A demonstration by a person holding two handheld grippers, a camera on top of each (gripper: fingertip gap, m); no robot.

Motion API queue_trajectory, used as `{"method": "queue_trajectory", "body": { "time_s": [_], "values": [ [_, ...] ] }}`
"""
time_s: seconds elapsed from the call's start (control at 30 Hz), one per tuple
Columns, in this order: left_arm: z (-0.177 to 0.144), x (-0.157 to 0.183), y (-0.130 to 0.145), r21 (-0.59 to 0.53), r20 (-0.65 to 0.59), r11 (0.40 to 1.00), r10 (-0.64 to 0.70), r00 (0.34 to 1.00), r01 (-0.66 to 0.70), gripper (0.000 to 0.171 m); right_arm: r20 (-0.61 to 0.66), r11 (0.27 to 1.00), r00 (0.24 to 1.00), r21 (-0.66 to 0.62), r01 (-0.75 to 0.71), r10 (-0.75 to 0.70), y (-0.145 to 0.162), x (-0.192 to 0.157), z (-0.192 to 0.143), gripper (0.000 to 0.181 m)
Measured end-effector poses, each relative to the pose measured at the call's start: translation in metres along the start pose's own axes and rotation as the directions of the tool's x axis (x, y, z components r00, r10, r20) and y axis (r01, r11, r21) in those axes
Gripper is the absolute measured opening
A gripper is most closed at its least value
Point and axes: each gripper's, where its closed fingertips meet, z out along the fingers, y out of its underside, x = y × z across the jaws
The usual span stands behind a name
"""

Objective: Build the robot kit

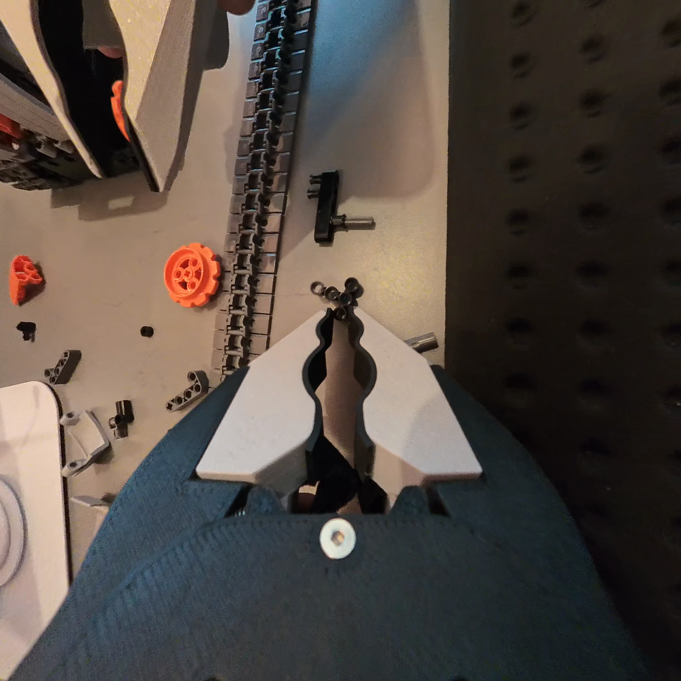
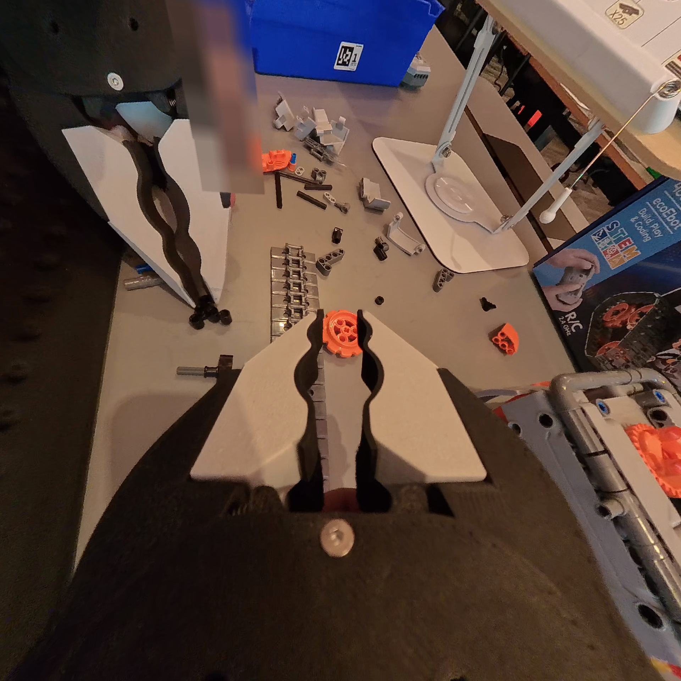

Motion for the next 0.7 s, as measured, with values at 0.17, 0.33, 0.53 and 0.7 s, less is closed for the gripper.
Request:
{"method": "queue_trajectory", "body": {
  "time_s": [0.17,0.33,0.53,0.7],
  "values": [
    [-0.002,0.003,-0.006,0.036,-0.041,0.997,-0.074,0.996,0.075,0.017,0.001,1.000,1.000,0.007,-0.004,0.004,-0.001,0.000,-0.001,0.016],
    [-0.040,-0.023,-0.016,0.150,-0.041,0.969,-0.194,0.980,0.198,0.022,-0.009,1.000,1.000,0.018,-0.015,0.015,-0.001,0.004,-0.002,0.017],
    [-0.117,-0.087,0.044,0.063,0.252,0.965,-0.263,0.931,0.256,0.011,-0.014,1.000,1.000,0.019,-0.018,0.018,0.000,0.005,-0.002,0.016],
    [-0.143,-0.080,0.106,-0.160,0.319,0.937,-0.248,0.915,0.310,0.012,-0.001,1.000,1.000,0.014,-0.015,0.015,0.001,0.002,0.000,0.017]
  ]
}}
